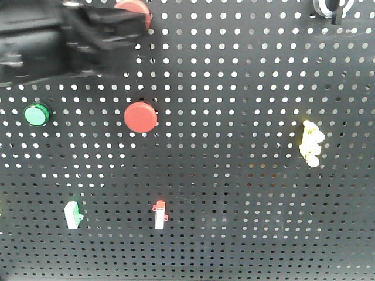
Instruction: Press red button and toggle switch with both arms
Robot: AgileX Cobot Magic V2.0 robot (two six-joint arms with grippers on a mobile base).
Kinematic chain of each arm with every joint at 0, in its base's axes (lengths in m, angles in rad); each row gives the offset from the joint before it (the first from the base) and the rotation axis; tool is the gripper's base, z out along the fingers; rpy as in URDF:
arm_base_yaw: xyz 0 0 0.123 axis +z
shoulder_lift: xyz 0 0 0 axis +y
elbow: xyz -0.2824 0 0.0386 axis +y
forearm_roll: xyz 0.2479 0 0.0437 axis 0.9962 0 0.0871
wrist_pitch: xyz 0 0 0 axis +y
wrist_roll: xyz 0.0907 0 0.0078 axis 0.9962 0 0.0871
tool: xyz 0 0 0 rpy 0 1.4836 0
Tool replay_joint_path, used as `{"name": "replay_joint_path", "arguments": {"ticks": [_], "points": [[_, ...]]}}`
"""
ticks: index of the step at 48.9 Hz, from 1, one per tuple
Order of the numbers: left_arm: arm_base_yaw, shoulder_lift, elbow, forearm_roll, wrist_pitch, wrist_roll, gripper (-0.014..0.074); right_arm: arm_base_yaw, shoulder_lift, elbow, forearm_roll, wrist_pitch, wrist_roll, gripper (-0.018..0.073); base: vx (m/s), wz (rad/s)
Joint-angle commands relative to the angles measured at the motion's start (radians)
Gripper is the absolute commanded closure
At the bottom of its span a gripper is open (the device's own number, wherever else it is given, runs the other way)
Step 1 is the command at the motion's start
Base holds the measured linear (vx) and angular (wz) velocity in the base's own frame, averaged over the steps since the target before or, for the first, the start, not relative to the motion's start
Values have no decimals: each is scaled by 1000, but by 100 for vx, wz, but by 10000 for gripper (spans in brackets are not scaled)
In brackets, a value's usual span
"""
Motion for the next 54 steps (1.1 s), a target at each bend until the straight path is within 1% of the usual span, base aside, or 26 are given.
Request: {"name": "replay_joint_path", "arguments": {"ticks": [1, 7, 10, 16, 19, 22, 26, 30, 32, 35, 37, 42, 44, 45, 49, 50, 54], "points": [[1, 7, -42, -12, -132, 3, 594, -4, 10, -34, -3, -72, -5, 562, 0, 0], [1, 25, -42, -12, -173, 6, 594, -4, 10, -34, -3, -64, -5, 562, 0, 0], [1, 26, -42, -12, -174, 6, 594, -4, 10, -34, -3, -60, -5, 562, 0, 0], [1, 17, -42, -11, -133, 7, 594, -4, 10, -34, -2, -60, -4, 562, 0, 0], [-3, 1, -41, 3, -106, 7, 594, -4, 10, -34, 1, -52, -1, 562, 0, 0], [-3, -24, -31, 12, -82, 27, 594, -4, 6, -34, 9, -29, 1, 562, 0, 0], [-3, -72, 6, 11, -79, 38, 594, -4, -2, -36, 32, -8, -6, 562, 0, 0], [-3, -135, 73, 11, -82, 38, 594, -4, -8, -39, 57, 27, -40, 562, 0, 0], [-3, -169, 110, 11, -82, 38, 594, -4, -8, -49, 77, 56, -75, 562, 0, 0], [-3, -240, 181, 11, -73, 37, 594, -4, -4, -70, 121, 102, -156, 562, 0, 0], [-3, -280, 231, 11, -70, 37, 594, -4, -3, -88, 168, 125, -218, 562, 0, 0], [-3, -382, 374, 10, -77, 32, 594, -4, 20, -149, 349, 156, -402, 562, 0, 0], [-3, -423, 429, 10, -85, 30, 594, -4, 39, -179, 460, 174, -488, 562, 0, 0], [-3, -446, 461, 10, -92, 29, 594, -4, 48, -191, 501, 181, -516, 562, 0, 0], [-3, -527, 571, 2, -126, 27, 594, -4, 107, -268, 730, 253, -688, 562, 0, 0], [-3, -540, 597, 2, -139, 21, 594, -4, 126, -280, 771, 267, -717, 562, 0, 0], [-3, -608, 676, 2, -184, -4, 594, -4, 206, -348, 987, 355, -876, 562, 0, 0]]}}
